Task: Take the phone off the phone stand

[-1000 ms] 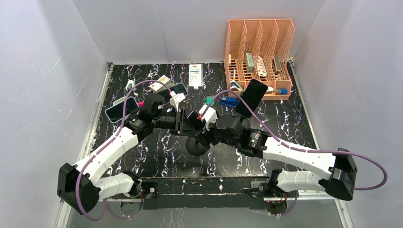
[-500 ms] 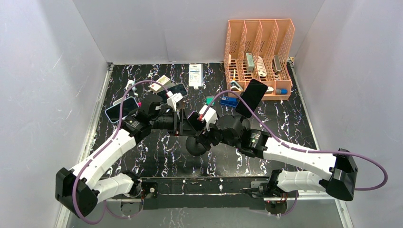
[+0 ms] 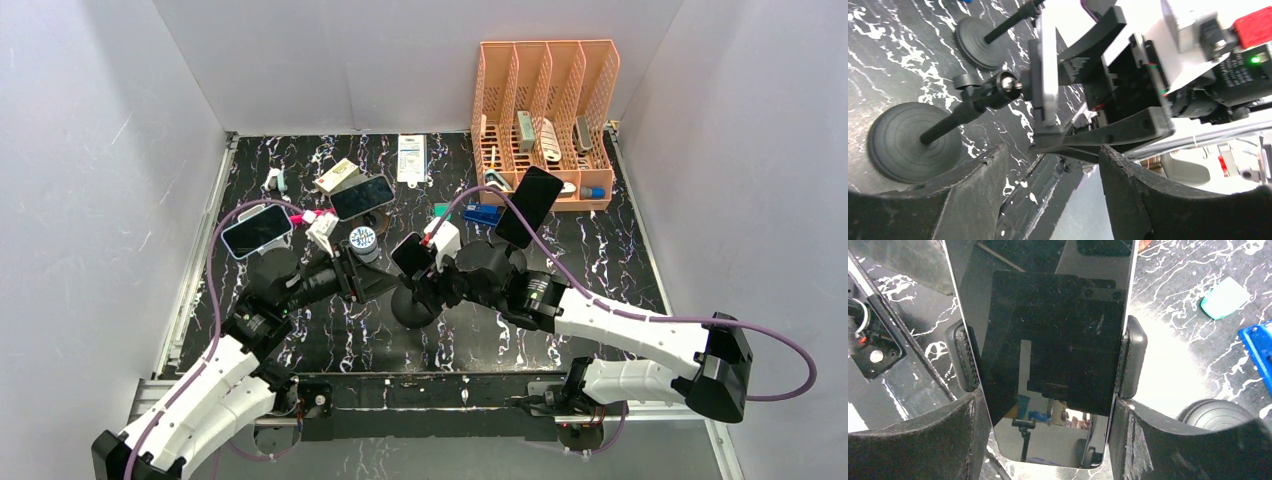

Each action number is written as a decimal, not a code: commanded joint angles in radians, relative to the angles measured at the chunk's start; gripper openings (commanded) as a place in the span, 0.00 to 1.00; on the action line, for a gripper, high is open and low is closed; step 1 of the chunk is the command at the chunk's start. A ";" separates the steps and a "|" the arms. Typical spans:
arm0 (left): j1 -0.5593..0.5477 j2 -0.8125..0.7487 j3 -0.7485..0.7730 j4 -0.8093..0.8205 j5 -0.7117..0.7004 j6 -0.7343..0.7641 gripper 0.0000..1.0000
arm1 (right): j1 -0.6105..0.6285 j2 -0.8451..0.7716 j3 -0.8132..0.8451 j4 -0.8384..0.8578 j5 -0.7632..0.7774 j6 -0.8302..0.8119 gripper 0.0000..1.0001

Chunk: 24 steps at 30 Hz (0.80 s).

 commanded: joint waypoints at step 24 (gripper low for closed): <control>-0.071 0.036 -0.126 0.310 -0.133 -0.108 0.50 | 0.000 0.062 0.154 -0.039 0.040 0.202 0.49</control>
